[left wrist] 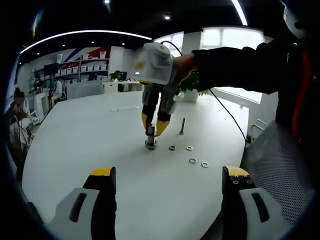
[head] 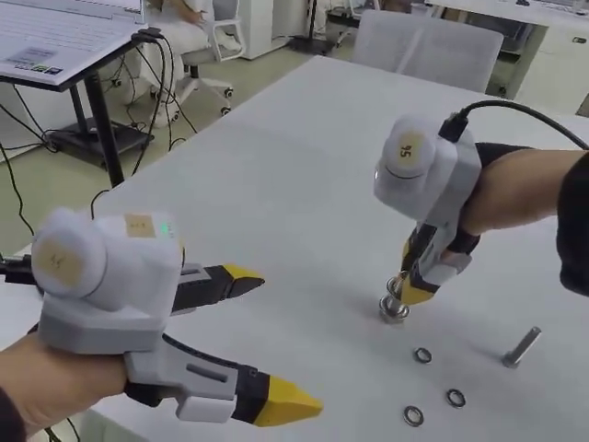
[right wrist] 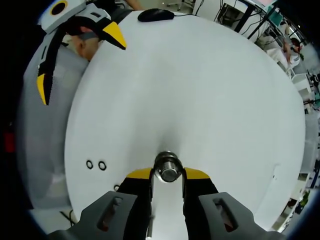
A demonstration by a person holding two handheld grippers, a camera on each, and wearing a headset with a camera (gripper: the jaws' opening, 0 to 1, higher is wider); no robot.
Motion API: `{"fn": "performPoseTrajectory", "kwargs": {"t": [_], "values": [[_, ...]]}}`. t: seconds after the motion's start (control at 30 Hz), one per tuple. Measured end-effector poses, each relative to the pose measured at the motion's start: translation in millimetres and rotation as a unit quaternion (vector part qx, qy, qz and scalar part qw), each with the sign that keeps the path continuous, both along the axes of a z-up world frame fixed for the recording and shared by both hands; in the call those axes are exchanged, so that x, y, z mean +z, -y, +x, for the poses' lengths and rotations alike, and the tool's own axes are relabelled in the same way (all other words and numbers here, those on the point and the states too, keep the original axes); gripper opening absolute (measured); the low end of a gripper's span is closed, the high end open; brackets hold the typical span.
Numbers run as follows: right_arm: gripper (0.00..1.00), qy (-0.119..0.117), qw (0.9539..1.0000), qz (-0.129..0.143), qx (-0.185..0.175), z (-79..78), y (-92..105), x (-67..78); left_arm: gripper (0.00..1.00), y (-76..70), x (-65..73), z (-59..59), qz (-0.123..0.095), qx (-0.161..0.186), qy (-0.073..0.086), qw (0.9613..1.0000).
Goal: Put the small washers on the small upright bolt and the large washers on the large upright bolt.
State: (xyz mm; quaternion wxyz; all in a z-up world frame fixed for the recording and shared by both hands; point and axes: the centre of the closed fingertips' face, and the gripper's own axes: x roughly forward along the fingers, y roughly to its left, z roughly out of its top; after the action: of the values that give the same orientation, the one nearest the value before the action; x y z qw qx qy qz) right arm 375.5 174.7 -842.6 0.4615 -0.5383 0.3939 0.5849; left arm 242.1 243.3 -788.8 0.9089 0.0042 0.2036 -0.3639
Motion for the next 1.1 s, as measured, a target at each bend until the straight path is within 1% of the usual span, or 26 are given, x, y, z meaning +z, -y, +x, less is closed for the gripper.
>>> {"fn": "performPoseTrajectory", "kwargs": {"t": [0.3,0.53,0.87,1.1], "values": [[0.23,-0.006,1.0000,-0.005,-0.006,-0.2,-0.8,-12.6,0.87,-2.2,-2.1,0.5,0.000,0.001,-0.004,1.0000],[0.23,-0.009,0.9999,0.001,-0.007,-4.1,-1.8,-17.9,0.87,-1.9,-3.9,0.6,0.000,-0.001,-0.007,1.0000],[0.23,-0.010,0.9999,0.002,-0.007,-4.2,-1.3,-17.7,0.87,-1.8,-4.9,0.9,0.000,-0.001,-0.009,1.0000],[0.24,-0.007,0.9999,0.003,-0.009,-1.4,-1.1,-18.5,0.87,-0.2,-4.0,1.0,0.000,-0.004,-0.009,1.0000]]}}
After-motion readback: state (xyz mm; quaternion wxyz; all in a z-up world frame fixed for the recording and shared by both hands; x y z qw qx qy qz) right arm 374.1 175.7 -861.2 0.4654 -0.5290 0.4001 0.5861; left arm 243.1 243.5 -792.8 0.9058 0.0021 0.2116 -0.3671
